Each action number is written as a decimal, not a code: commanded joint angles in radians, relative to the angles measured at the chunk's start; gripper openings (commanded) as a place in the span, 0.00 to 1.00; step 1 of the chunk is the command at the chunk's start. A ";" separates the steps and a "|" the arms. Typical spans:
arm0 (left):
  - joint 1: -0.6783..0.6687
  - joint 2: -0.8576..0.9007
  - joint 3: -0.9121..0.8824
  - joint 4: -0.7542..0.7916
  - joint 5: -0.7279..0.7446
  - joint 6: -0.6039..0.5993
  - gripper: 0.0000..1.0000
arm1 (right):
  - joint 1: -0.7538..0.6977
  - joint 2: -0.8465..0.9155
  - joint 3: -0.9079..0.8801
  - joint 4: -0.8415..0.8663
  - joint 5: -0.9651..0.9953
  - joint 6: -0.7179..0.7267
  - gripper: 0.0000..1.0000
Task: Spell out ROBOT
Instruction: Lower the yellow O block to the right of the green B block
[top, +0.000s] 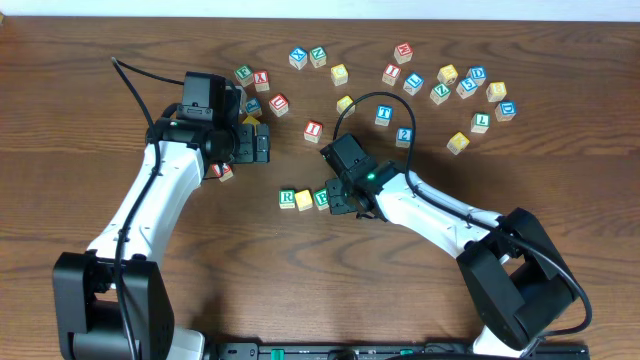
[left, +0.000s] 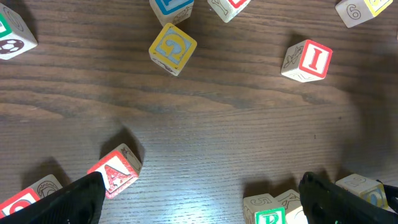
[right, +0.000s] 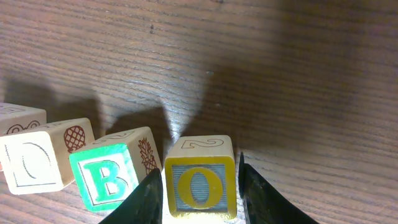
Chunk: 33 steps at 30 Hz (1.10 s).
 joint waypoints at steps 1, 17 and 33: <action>0.000 0.001 -0.006 -0.003 0.013 0.018 0.98 | 0.005 -0.019 -0.006 0.006 -0.002 0.007 0.35; 0.000 0.001 -0.006 -0.003 0.013 0.017 0.98 | 0.003 -0.019 -0.006 0.015 -0.002 0.006 0.36; 0.000 0.001 -0.006 -0.003 0.013 0.018 0.98 | 0.001 -0.019 -0.003 0.037 -0.002 -0.009 0.38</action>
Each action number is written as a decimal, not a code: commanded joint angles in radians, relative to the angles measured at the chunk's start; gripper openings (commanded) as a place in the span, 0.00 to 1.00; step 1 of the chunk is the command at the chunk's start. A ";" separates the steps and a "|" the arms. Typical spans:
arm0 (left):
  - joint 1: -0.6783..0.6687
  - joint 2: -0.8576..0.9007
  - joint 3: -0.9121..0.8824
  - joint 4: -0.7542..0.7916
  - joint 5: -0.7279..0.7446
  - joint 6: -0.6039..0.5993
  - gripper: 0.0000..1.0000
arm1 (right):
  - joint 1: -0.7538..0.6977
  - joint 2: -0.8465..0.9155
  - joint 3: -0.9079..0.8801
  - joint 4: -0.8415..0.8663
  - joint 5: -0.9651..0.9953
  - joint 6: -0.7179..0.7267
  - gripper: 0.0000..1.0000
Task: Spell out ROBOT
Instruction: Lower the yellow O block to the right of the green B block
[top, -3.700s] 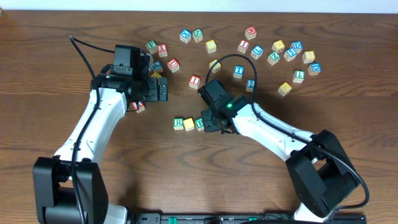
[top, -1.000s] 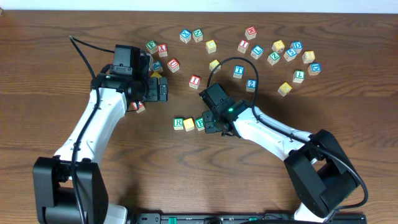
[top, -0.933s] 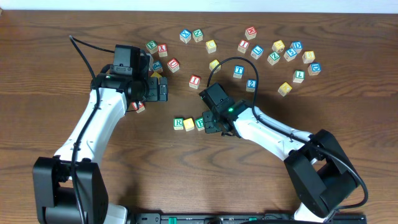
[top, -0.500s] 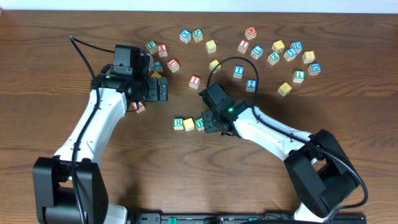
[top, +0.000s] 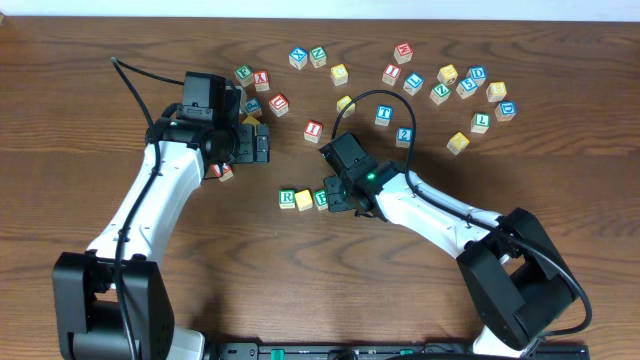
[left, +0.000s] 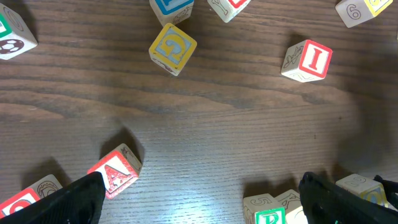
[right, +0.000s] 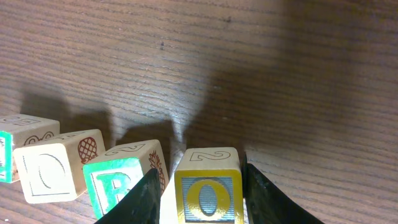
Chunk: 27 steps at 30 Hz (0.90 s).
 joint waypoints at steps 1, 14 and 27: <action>0.000 0.001 -0.006 -0.003 0.012 0.018 0.98 | 0.001 -0.019 -0.002 0.003 -0.001 -0.010 0.38; 0.000 0.001 -0.006 -0.003 0.012 0.018 0.98 | -0.021 -0.019 0.024 0.003 -0.001 -0.031 0.38; 0.000 0.001 -0.006 -0.003 0.012 0.018 0.98 | -0.043 -0.019 0.028 0.017 -0.002 -0.039 0.40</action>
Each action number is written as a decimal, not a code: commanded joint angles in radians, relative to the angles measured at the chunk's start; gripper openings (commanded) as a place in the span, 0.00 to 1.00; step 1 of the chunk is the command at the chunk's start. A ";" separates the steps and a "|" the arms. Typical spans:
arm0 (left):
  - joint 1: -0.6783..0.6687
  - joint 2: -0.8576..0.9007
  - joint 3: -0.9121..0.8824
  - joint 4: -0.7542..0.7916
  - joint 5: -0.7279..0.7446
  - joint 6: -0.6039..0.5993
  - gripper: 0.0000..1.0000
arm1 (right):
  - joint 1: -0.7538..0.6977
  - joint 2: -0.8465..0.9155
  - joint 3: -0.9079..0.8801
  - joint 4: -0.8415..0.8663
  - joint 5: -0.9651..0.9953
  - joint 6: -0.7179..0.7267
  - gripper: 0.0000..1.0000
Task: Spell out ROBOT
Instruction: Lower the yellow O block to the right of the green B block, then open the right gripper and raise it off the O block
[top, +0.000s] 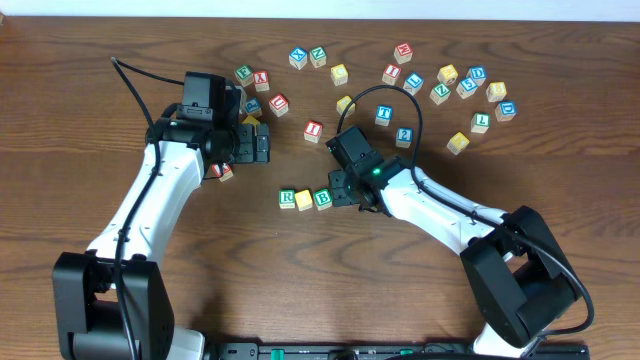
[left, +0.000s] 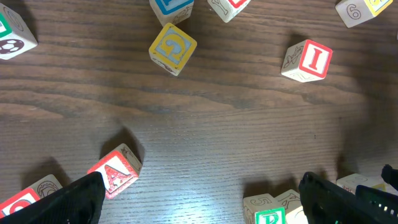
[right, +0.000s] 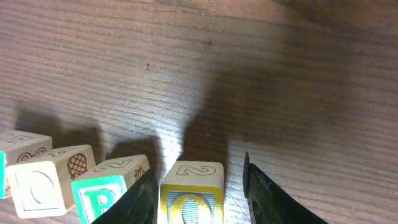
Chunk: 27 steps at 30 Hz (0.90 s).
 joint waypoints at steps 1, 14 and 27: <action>0.000 0.001 -0.006 -0.003 0.013 0.018 0.98 | -0.009 -0.019 0.023 0.007 0.001 -0.015 0.40; 0.000 0.001 -0.006 -0.003 0.012 0.018 0.98 | -0.027 -0.019 0.053 0.008 0.019 -0.039 0.41; 0.000 0.001 -0.006 -0.003 0.013 0.018 0.98 | -0.087 -0.019 0.053 -0.056 0.050 -0.052 0.33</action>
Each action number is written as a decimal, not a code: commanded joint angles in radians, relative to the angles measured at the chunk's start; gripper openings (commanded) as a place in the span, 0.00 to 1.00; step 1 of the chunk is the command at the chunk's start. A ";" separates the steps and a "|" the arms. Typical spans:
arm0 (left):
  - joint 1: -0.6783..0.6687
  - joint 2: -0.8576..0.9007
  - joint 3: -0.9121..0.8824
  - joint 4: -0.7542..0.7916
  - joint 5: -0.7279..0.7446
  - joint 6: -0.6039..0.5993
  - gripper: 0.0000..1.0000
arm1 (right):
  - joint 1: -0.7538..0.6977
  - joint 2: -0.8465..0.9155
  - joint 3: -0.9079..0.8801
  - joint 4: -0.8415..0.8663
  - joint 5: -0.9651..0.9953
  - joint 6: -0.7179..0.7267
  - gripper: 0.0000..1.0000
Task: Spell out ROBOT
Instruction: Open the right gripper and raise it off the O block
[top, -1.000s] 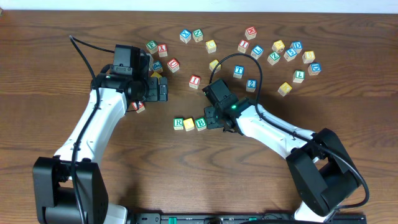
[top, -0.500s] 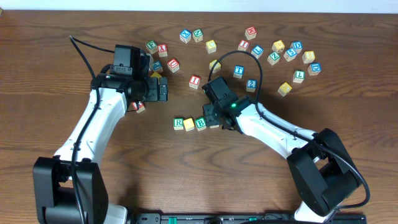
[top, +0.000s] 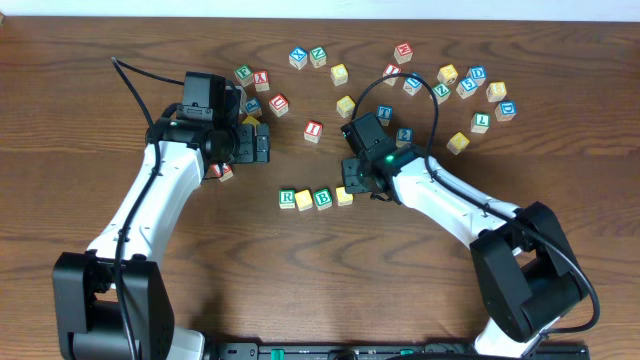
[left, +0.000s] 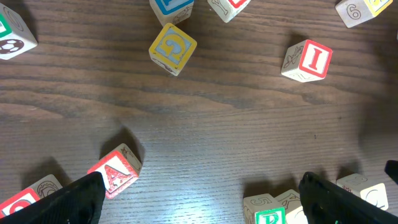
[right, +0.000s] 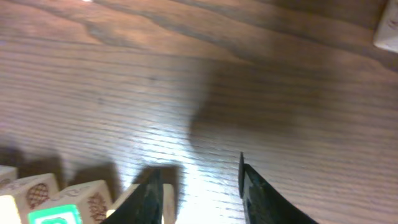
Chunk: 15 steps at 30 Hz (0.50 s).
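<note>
Four blocks stand in a row mid-table: green R (top: 287, 198), yellow O (top: 304, 200), green B (top: 322, 198) and a second yellow O (top: 343, 196). My right gripper (top: 351, 183) hangs just behind and above that last block, open with nothing between its fingers (right: 254, 190). The wrist view shows only the block's corner (right: 168, 200) beside the left finger. My left gripper (top: 262, 146) is open over bare wood, to the left of the red I block (top: 313, 129). Its wrist view shows the R block (left: 268, 212) at the bottom edge.
Several loose letter blocks lie scattered along the far side, from a green one (top: 243, 73) to a blue one (top: 506, 109). A red A block (left: 115, 171) lies near my left gripper's finger, with a yellow G block (left: 172, 48) farther off. A black cable (top: 420, 95) arcs over the right arm.
My right gripper had its jaws on either side of the second O block. It now stands back and higher, and the block is left on the table beside B. The left arm has not moved.
My right gripper held the yellow O block a little apart from the green B. Then the block was closer to B, still in the grip. Then the jaws stood loose round it, and now the gripper is off it, with R, O, B, O in a row.
</note>
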 joint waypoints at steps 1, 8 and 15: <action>0.000 0.001 -0.006 -0.003 0.012 0.018 0.98 | -0.008 -0.019 0.019 -0.024 0.020 -0.009 0.32; 0.000 0.001 -0.006 -0.003 0.013 0.018 0.98 | -0.001 -0.019 0.019 -0.084 0.020 0.014 0.28; 0.000 0.001 -0.006 -0.003 0.012 0.018 0.98 | -0.001 -0.019 0.019 -0.130 0.019 0.037 0.26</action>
